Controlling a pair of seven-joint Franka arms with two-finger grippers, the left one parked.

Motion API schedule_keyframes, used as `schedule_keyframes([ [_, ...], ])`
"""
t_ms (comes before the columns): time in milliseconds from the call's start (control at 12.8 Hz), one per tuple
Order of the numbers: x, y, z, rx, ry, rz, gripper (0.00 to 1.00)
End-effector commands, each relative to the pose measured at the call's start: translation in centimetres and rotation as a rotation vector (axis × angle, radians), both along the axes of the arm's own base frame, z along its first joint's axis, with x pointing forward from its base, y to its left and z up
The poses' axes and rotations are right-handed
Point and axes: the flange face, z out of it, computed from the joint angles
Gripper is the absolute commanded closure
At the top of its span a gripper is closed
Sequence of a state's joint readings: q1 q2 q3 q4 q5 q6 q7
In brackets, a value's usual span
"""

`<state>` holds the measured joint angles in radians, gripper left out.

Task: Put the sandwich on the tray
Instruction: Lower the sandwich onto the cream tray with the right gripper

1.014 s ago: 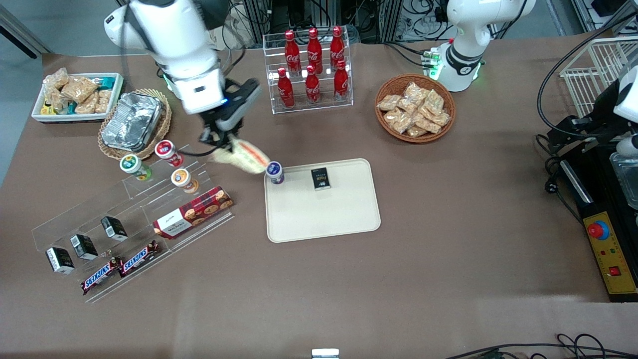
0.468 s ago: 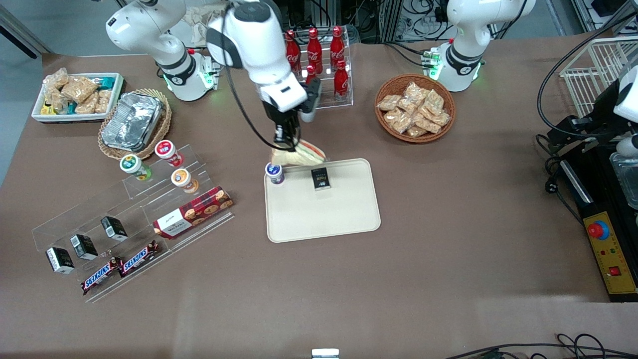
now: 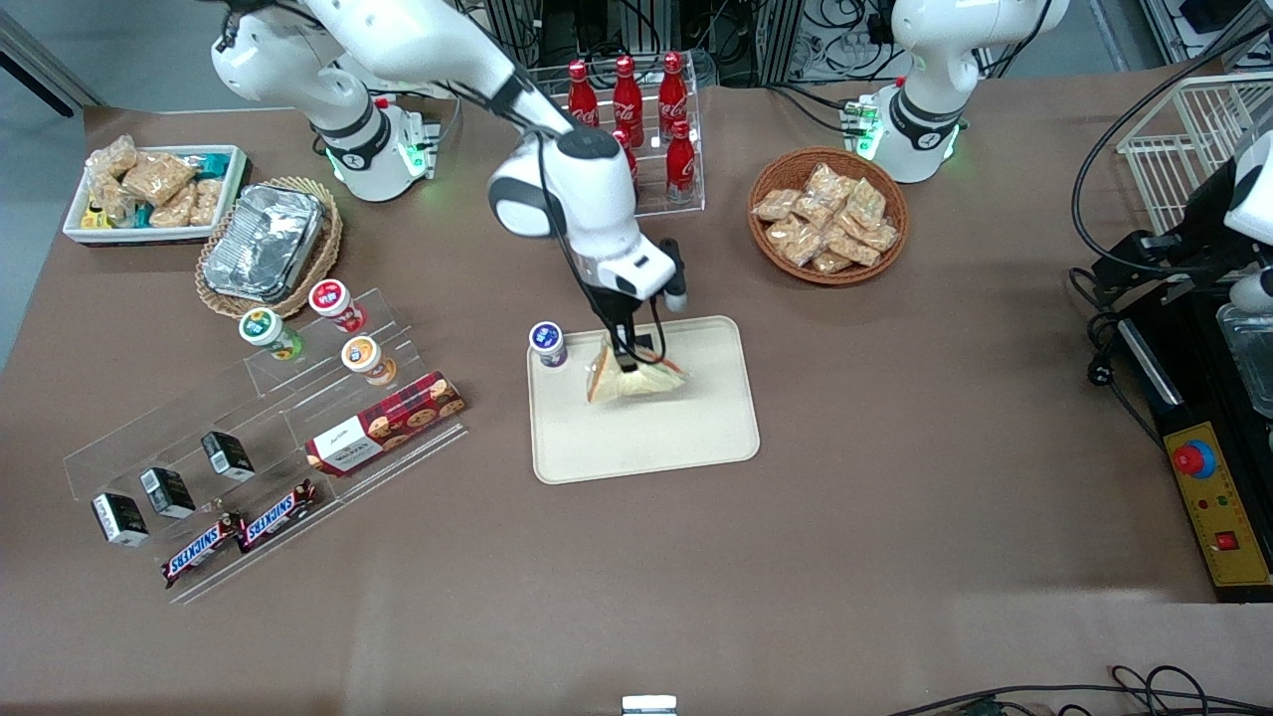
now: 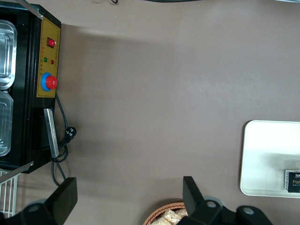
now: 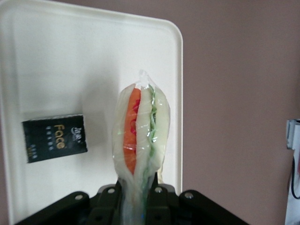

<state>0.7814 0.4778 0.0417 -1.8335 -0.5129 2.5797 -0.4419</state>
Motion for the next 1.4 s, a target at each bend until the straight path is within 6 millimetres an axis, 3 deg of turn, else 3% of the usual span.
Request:
schedule_keyframes([
  [0,3.5,1.6,-3.7,0.023,-0.036,0.022,1.0],
  [156,5.5,1.0,-5.1,0.024,-0.054,0.005,1.0],
  [390,6.7,0.0,-6.8,0.023,-0.071,0.009,1.0],
  [936,7.0,0.1,-8.8,0.03,-0.066,0.011,1.0],
  [1014,7.0,0.2,-8.8,0.037,-0.061,0.002,0.87],
  [1092,7.2,-0.1,-8.8,0.035,-0.062,0.001,0.12],
  [1170,7.4,-0.3,-8.8,0.034,-0.063,-0.003,0.0],
  [1326,7.5,-0.3,-8.7,0.036,-0.063,-0.004,0.0],
])
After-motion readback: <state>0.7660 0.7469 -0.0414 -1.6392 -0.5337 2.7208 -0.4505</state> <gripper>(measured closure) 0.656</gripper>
